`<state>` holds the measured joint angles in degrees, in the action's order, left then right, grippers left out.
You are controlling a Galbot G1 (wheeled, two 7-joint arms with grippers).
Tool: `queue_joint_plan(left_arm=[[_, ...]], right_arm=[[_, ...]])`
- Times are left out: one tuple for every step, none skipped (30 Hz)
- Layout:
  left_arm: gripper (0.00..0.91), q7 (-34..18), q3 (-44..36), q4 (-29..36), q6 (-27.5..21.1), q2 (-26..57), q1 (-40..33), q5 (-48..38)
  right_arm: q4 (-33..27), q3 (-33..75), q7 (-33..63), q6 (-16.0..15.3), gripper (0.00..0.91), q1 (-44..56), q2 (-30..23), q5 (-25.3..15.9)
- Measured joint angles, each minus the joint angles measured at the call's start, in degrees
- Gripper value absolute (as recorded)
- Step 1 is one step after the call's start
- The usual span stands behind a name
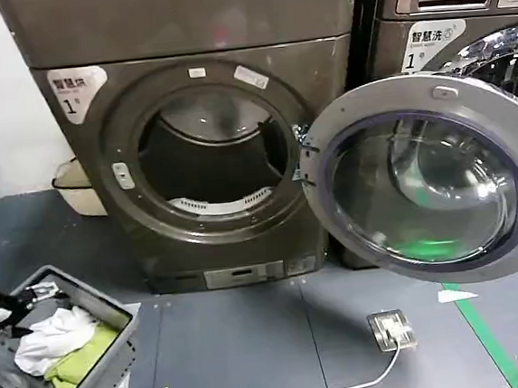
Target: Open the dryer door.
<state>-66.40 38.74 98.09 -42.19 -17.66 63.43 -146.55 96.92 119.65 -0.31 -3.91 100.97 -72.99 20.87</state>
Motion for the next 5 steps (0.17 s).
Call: queue_joint_plan(left_arm=[[0.907, 0.1, 0.0, 0.0, 0.0, 0.0, 0.0, 0.1], [0.907, 0.1, 0.0, 0.0, 0.0, 0.0, 0.0, 0.1], [0.907, 0.1, 0.0, 0.0, 0.0, 0.0, -0.1, 0.2], [0.907, 0.2, 0.0, 0.0, 0.0, 0.0, -0.1, 0.2], [0.907, 0.2, 0.0, 0.0, 0.0, 0.1, -0.1, 0.2]], right_arm=[[0.0, 0.0, 0.0, 0.0, 0.907, 0.0, 0.0, 0.0], [-0.1, 0.0, 0.0, 0.0, 0.907, 0.0, 0.0, 0.0], [-0.2, 0.0, 0.0, 0.0, 0.907, -0.1, 0.0, 0.0], [-0.3, 0.0, 0.0, 0.0, 0.907, -0.2, 0.0, 0.0], [-0.4, 0.0, 0.0, 0.1, 0.907, -0.2, 0.0, 0.0]])
